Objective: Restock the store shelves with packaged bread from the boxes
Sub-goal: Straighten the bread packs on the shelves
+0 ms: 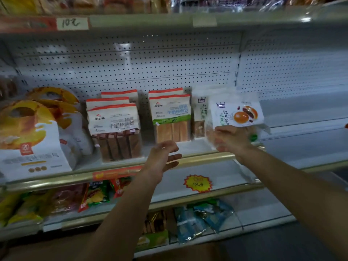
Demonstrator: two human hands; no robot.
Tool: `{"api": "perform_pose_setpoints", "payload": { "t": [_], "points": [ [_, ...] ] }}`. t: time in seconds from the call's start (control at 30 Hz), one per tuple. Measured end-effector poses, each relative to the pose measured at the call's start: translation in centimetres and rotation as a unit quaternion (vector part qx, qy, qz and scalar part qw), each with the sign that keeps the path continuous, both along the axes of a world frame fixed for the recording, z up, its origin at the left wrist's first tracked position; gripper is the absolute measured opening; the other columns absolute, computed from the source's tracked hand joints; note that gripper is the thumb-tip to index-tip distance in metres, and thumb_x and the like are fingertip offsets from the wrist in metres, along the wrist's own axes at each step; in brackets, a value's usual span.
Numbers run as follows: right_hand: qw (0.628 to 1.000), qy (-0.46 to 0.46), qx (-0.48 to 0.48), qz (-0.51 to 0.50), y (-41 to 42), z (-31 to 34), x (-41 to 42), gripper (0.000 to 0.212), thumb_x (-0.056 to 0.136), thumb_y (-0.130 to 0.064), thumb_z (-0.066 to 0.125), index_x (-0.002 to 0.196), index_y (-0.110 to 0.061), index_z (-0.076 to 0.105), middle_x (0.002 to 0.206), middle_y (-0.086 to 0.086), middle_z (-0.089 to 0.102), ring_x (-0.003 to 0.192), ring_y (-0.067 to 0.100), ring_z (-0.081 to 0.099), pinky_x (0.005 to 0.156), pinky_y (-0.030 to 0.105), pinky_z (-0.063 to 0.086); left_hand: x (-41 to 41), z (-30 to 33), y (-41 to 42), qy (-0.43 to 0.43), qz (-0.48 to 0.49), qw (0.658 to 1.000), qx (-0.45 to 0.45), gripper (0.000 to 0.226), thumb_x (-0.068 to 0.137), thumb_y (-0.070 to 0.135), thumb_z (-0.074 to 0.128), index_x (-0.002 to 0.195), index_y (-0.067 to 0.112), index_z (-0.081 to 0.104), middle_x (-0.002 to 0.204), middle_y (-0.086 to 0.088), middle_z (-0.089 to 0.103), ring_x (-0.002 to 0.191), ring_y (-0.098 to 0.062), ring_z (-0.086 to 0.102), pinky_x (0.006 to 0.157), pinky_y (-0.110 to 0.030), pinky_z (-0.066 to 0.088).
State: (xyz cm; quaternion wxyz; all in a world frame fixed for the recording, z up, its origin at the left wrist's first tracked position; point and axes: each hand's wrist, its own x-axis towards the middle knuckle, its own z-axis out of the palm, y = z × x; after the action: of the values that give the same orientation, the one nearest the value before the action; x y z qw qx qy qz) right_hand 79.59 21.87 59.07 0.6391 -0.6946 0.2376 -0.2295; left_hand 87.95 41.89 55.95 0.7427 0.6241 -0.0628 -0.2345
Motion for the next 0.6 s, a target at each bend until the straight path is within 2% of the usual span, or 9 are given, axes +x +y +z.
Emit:
{"api": "perform_pose_setpoints", "payload": {
  "t": [0.1,0.17,0.27,0.33,0.4,0.5,0.6],
  "points": [
    [1.000,-0.009,0.005,0.009,-4.7,0.5,-3.4,0.018,0.088,-0.006,0.068,0.106,-0.011,0.066,0.091,0.005,0.067,0.077,0.021,0.065,0.076,0.040,0.056,-3.2,-0.3,-4.6,0.015,0.013,1.000,-0.005,0.008,0.096,0.020,0.061,0.103,0.017,0.061,0.113,-0.008,0.070,0.093,-0.025,0.071,0.087,-0.041,0.055],
    [1.000,-0.005,0.008,0.028,-7.9,1.0,-5.7,0.021,0.090,-0.008,0.066,0.110,-0.012,0.065,0.094,0.002,0.066,0.080,0.016,0.064,0.076,0.039,0.056,-5.3,-0.3,-7.9,0.033,0.031,0.999,-0.016,0.009,0.097,0.020,0.059,0.105,0.015,0.061,0.112,-0.009,0.069,0.093,-0.026,0.070,0.084,-0.040,0.056],
    [0.999,0.006,-0.004,0.052,-12.2,1.4,-8.7,0.009,0.090,-0.011,0.067,0.097,-0.016,0.067,0.098,0.001,0.066,0.091,0.018,0.063,0.077,0.037,0.056,-8.2,-0.1,-12.6,0.044,0.046,0.997,-0.039,0.017,0.098,0.021,0.058,0.114,0.012,0.059,0.110,-0.009,0.069,0.091,-0.026,0.070,0.079,-0.039,0.057],
    [0.998,0.007,-0.013,0.060,-14.5,1.5,-10.2,0.010,0.089,-0.011,0.067,0.089,-0.021,0.067,0.100,0.002,0.066,0.095,0.019,0.063,0.072,0.035,0.056,-10.0,0.1,-15.2,0.051,0.051,0.996,-0.050,0.020,0.099,0.020,0.058,0.116,0.011,0.058,0.108,-0.009,0.069,0.091,-0.026,0.070,0.081,-0.040,0.057],
    [0.998,0.004,-0.015,0.061,-16.5,1.6,-11.4,0.011,0.090,-0.011,0.066,0.089,-0.021,0.067,0.099,0.003,0.066,0.094,0.021,0.062,0.070,0.035,0.056,-11.5,0.1,-17.2,0.054,0.047,0.996,-0.051,0.021,0.099,0.020,0.058,0.117,0.011,0.057,0.110,-0.009,0.069,0.092,-0.027,0.070,0.084,-0.041,0.057],
    [0.998,0.007,-0.011,0.064,-19.4,1.6,-12.7,0.008,0.091,-0.014,0.067,0.091,-0.021,0.068,0.092,0.002,0.066,0.089,0.021,0.062,0.078,0.039,0.057,-12.3,0.2,-19.4,0.041,0.051,0.997,-0.039,0.020,0.098,0.021,0.059,0.115,0.012,0.059,0.112,-0.010,0.069,0.095,-0.027,0.070,0.084,-0.041,0.057],
    [0.998,0.003,-0.014,0.065,-22.2,1.5,-13.0,0.008,0.090,-0.014,0.068,0.089,-0.023,0.068,0.093,0.002,0.067,0.090,0.021,0.064,0.073,0.036,0.056,-12.0,0.6,-21.0,0.014,0.059,0.998,-0.036,0.017,0.097,0.023,0.059,0.111,0.013,0.060,0.113,-0.007,0.069,0.098,-0.024,0.069,0.086,-0.041,0.056]
  ]
}}
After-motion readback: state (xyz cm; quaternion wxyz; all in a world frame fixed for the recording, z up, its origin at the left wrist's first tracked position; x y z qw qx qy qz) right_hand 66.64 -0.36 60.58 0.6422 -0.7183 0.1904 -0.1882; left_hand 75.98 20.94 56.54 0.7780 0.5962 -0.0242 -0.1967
